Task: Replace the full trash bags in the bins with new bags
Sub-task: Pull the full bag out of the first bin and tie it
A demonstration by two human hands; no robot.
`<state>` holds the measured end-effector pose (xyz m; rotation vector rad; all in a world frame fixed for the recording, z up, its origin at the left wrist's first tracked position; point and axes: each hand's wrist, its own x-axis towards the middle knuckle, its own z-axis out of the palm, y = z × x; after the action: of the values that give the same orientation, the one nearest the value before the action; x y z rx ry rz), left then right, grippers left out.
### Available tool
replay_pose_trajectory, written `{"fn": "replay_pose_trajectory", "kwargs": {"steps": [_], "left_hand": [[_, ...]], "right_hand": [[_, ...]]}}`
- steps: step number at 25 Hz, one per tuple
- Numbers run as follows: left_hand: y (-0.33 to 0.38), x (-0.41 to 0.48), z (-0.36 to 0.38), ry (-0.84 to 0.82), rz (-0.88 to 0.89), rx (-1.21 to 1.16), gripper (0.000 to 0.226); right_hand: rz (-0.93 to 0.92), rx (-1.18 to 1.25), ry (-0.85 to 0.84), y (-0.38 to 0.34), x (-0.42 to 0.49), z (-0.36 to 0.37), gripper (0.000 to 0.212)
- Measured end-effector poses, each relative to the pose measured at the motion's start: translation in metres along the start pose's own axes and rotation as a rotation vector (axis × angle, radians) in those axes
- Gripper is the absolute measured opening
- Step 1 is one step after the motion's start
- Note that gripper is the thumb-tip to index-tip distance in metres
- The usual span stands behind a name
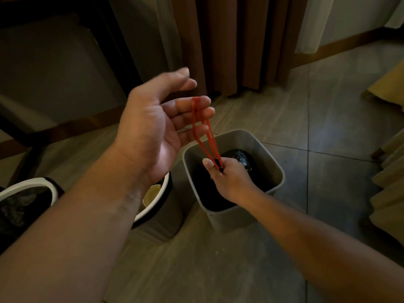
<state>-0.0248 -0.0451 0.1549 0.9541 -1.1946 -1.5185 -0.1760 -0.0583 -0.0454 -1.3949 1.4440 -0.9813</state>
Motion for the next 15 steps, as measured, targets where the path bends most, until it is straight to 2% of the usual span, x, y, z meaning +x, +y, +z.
{"fn": "replay_pose_trajectory", "kwargs": {"steps": [2, 4, 6, 7, 10, 12, 15], "left_hand": [[-0.005, 0.000, -0.004, 0.007, 0.022, 0.040, 0.024], [-0.009, 0.000, -0.007, 0.005, 0.045, 0.153, 0.033], [-0.009, 0.000, -0.010, -0.030, 0.071, 0.289, 0.038], [-0.007, 0.000, -0.013, -0.049, 0.084, 0.343, 0.041], [0.000, 0.002, -0.023, -0.105, 0.111, 0.436, 0.049], [0.001, 0.002, -0.029, -0.109, 0.112, 0.457, 0.055], [-0.008, -0.002, -0.035, 0.035, 0.091, 0.415, 0.065]], "right_hand": [[-0.012, -0.080, -0.003, -0.001, -0.002, 0.001, 0.039], [-0.035, -0.194, -0.014, -0.003, -0.008, -0.001, 0.032], [-0.145, -0.211, -0.008, -0.011, -0.017, -0.010, 0.048], [-0.234, -0.166, 0.026, -0.018, -0.022, -0.016, 0.053], [-0.425, -0.019, 0.135, -0.042, -0.026, -0.029, 0.032], [-0.427, -0.001, 0.140, -0.051, -0.022, -0.034, 0.020], [-0.408, 0.146, 0.126, -0.050, -0.020, -0.037, 0.017]]}}
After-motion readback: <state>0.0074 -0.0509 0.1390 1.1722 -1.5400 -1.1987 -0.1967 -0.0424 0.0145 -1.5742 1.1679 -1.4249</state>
